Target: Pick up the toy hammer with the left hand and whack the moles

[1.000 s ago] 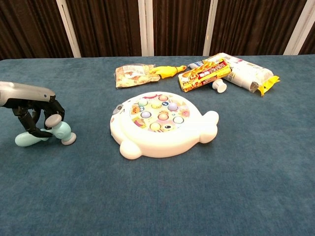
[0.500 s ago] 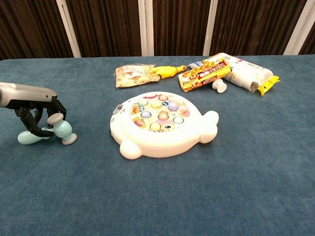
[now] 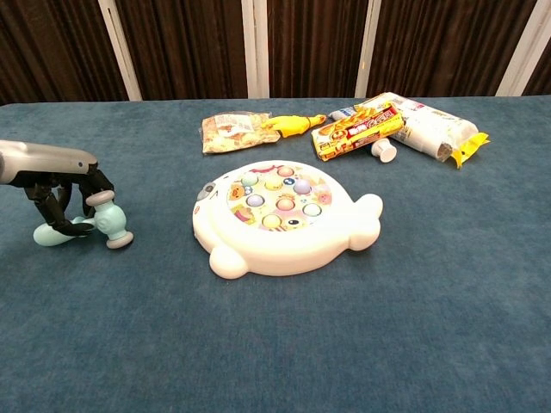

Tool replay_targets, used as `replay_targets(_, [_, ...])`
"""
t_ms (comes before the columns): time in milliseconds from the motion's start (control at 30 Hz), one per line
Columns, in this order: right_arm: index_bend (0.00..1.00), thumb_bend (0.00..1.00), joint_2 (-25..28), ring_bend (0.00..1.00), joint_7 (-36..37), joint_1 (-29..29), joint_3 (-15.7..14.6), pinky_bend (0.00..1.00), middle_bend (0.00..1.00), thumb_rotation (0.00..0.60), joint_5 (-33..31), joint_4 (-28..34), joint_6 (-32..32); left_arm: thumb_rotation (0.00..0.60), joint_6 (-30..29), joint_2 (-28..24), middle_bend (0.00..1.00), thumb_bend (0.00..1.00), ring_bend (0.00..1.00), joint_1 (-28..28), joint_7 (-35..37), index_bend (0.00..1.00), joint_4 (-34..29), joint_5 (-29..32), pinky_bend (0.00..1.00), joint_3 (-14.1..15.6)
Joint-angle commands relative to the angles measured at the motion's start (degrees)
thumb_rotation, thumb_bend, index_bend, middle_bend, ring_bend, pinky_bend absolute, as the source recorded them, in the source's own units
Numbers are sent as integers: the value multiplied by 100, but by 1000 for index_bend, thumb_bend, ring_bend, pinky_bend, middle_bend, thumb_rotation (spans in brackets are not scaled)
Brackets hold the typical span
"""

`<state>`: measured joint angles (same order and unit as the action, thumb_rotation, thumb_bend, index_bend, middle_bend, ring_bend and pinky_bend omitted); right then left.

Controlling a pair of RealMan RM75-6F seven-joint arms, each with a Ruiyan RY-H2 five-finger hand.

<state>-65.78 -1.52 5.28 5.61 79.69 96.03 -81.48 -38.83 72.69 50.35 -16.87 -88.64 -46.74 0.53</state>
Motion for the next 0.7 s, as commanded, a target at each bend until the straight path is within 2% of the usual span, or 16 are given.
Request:
replay_targets(33, [0,249,1,0,3,0,1,0,0,600,-2,2,0,600,-11,-15,456,448,340,11,-19,486,-40,1,474,2])
replay_targets(267, [0,249,4,0,0,-2,-1,0,0,600,6,10,-6,600,-94,-65,454,368,340,36,-90,479,-183,25,476,2])
replay_targets(467, [0,249,8,0,-3,-5,-8,0,0,600,22,25,-15,600,-169,-116,454,365,340,61,-165,471,-304,102,476,11])
replay_targets(533, [0,249,10,0,-2,-6,-8,0,0,600,22,30,-15,600,-187,-124,445,312,330,66,-182,463,-318,124,468,17])
replay_targets(633, [0,249,13,0,-5,-7,-10,0,0,600,27,32,-18,600,-207,-145,401,157,282,80,-227,429,-332,193,420,36])
replay_targets(700, [0,250,13,0,-6,-6,-11,0,0,600,28,37,-15,600,-237,-159,366,104,254,95,-279,402,-336,246,395,49])
